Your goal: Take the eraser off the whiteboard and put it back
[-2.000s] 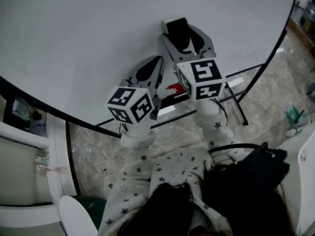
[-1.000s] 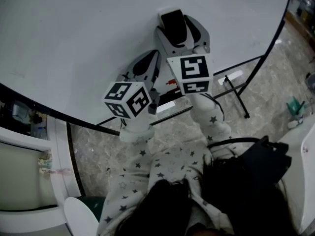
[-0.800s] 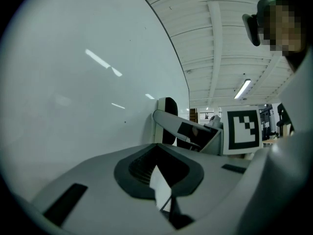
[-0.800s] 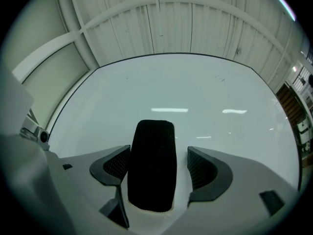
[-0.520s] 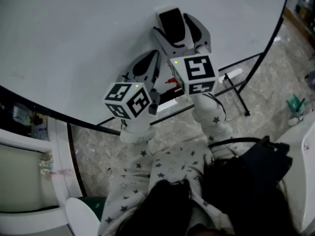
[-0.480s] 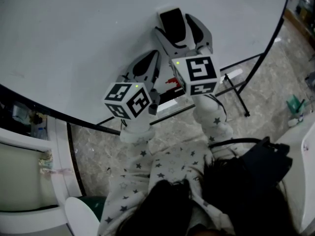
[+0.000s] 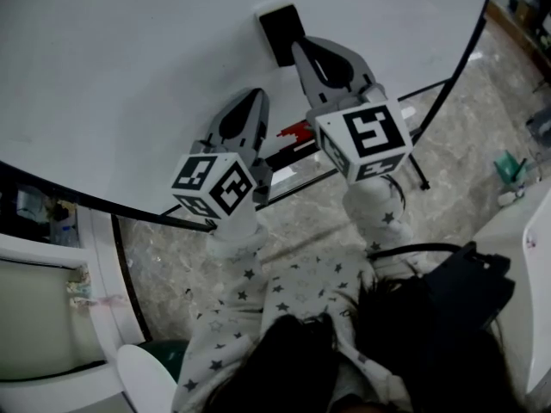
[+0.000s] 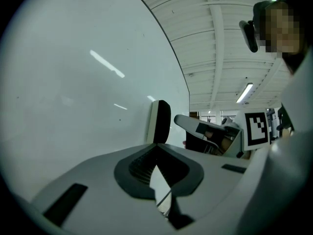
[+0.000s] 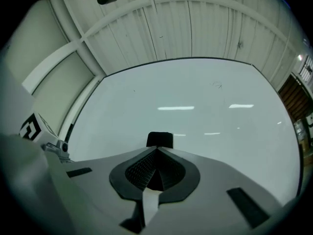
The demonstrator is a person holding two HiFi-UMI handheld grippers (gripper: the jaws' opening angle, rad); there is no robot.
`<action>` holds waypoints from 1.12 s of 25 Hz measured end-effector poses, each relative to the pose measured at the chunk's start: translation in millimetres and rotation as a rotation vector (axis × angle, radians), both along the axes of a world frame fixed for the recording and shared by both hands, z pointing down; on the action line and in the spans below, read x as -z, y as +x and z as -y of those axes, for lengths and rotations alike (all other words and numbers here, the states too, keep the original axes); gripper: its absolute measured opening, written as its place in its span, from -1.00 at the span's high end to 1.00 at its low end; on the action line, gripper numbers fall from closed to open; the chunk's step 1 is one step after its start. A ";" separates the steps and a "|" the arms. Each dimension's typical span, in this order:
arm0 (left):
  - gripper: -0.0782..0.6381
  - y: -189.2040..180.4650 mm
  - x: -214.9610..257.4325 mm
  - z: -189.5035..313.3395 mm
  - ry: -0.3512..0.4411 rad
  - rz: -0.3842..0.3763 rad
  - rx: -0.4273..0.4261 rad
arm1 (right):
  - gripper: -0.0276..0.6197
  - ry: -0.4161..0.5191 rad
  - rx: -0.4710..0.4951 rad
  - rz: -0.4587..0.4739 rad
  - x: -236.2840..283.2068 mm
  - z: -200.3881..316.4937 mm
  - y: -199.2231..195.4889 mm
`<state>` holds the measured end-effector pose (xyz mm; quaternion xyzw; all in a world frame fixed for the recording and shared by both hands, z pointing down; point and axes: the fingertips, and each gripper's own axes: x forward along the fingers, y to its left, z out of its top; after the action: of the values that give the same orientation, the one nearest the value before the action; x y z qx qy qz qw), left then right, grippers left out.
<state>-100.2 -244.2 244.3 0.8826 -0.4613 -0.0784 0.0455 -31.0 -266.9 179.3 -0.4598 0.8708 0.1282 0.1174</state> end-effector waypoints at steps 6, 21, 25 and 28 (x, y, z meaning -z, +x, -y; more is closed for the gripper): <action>0.78 5.3 -9.6 4.7 -0.020 0.005 -0.021 | 0.89 -0.089 0.107 -0.023 -21.0 4.2 -17.8; 0.78 -5.2 -19.4 -1.7 -0.018 0.030 0.001 | 0.89 -0.264 0.318 -0.037 -67.1 -3.4 -43.0; 0.78 -10.0 -21.0 -4.5 -0.016 0.042 0.012 | 0.89 -0.283 0.381 -0.044 -71.4 -9.7 -49.5; 0.78 -12.5 -20.5 -5.7 -0.013 0.036 0.020 | 0.89 -0.280 0.396 -0.051 -71.9 -11.7 -52.1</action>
<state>-112.7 -238.5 264.8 0.8788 -0.4715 -0.0600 0.0420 -83.1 -255.3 251.2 -0.2885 0.9560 -0.0077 0.0531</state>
